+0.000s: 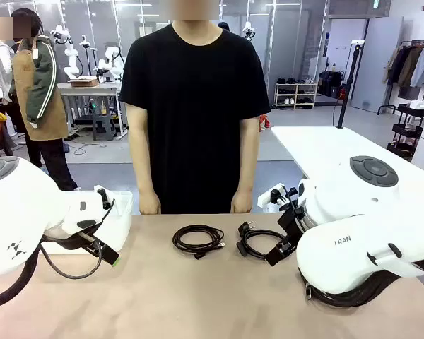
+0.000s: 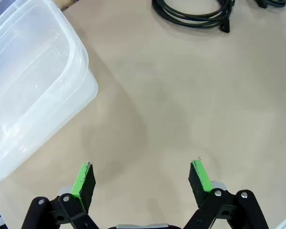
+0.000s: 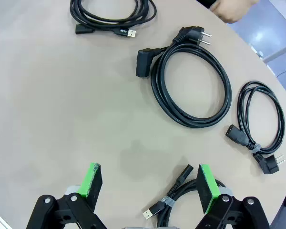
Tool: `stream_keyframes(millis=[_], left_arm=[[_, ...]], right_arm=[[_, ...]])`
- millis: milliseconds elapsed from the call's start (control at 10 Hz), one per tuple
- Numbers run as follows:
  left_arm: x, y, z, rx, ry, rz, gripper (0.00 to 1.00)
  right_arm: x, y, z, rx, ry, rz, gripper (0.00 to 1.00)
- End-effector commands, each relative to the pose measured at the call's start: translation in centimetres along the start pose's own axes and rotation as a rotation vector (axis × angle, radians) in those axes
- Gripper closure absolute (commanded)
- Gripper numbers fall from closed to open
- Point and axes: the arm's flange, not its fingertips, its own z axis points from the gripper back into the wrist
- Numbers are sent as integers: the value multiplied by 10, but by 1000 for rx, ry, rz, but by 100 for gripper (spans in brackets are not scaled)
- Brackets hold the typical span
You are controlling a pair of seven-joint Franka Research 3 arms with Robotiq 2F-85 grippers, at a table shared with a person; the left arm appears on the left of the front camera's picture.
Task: Organize and store the cables.
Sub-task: Place the Power Cable into the Organizing box.
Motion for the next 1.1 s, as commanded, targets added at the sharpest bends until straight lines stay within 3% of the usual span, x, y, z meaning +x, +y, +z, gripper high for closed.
stream_keyframes(millis=[0,1000], left_arm=[[0,0,0,0,0,-1,0],[0,0,0,0,0,-1,0]], right_arm=[[0,0,0,0,0,0,0],[0,0,0,0,0,0,0]])
